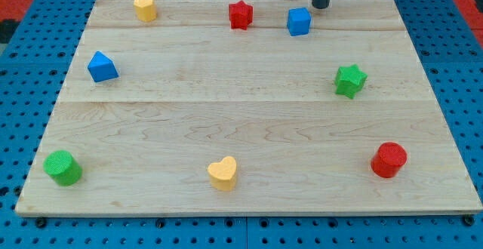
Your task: Move the green star diagonally towards the blue cube
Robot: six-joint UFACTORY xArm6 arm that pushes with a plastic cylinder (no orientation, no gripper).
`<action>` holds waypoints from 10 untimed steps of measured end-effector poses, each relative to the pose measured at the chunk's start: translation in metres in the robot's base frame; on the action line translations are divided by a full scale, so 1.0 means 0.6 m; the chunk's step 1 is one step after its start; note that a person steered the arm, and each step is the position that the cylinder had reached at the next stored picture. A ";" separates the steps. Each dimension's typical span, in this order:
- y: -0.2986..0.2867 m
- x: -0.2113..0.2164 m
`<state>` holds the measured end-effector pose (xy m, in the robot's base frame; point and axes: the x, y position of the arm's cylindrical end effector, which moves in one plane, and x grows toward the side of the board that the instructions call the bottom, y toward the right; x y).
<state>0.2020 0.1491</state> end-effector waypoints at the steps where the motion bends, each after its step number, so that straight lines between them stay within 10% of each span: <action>1: 0.018 -0.017; 6: -0.057 0.209; 8: 0.223 0.307; 10: 0.025 0.402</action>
<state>0.4430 0.1642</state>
